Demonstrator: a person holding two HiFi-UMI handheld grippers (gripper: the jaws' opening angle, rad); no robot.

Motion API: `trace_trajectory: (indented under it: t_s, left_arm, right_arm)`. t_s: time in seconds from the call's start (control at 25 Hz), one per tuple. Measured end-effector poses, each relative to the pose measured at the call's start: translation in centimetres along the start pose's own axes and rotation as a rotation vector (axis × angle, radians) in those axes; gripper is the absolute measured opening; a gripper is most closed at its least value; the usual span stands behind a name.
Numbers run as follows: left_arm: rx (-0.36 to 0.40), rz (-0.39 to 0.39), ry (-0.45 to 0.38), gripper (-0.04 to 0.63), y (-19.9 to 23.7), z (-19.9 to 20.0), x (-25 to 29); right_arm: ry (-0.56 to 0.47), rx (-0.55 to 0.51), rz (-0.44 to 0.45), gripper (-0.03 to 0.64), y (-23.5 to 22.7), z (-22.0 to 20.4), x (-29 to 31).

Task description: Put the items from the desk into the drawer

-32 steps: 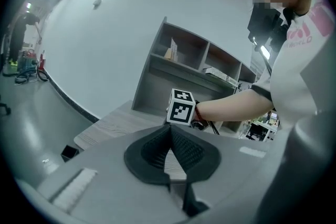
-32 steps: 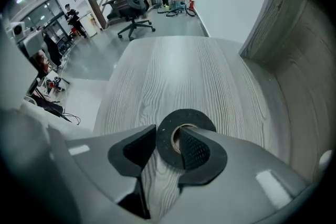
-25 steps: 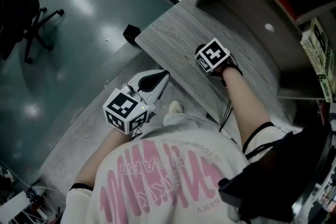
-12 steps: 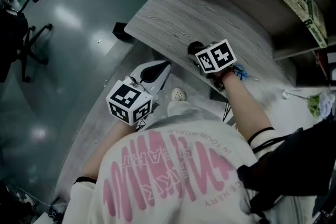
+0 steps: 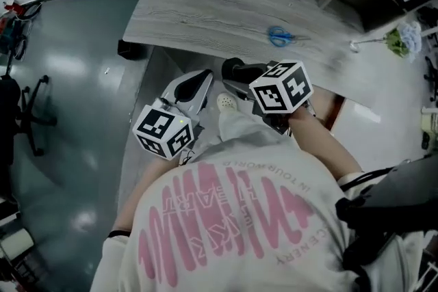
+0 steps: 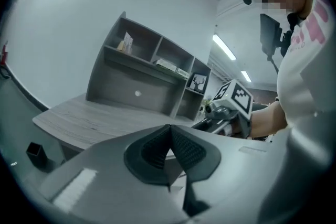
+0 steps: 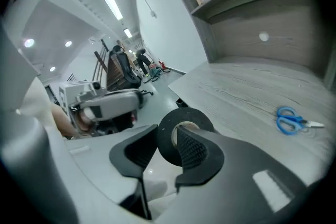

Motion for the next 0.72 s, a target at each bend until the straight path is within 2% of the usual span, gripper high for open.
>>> trace_trajectory:
  t_s: [0.12, 0.2, 0.4, 0.56, 0.72]
  left_arm:
    - [-0.021, -0.058, 0.014, 0.020, -2.3, -1.9, 1.4]
    - [-0.029, -0.117, 0.048, 0.020, -4.1, -3.7, 2.8]
    - [-0.013, -0.266, 0.204, 0.020, -8.8, -8.2, 6.9]
    - [-0.019, -0.312, 0.250, 0.020, -11.5, -9.5, 8.7]
    - [0.007, -0.348, 0.289, 0.020, -13.7, -9.9, 10.7]
  right_arm:
    - [-0.046, 0.063, 0.020, 0.118, 1.7, -2.8, -3.5]
    - [-0.066, 0.122, -0.003, 0.118, 1.8, -5.0, -5.4]
    - [-0.074, 0.174, -0.156, 0.118, -0.9, -9.8, -10.2]
    - [-0.076, 0.220, -0.261, 0.118, -3.8, -12.6, -13.5]
    - [-0.115, 0.235, -0.311, 0.118, -5.9, -14.1, -15.9]
Point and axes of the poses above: the fingertips, and each gripper's own axes: x forward along the fingers, y to its left, z out of its top, the point moved 3 cm from there along -x, backward along the fingers, and after that the axes turned 11 degrees about -z, right-handed, at the moved point
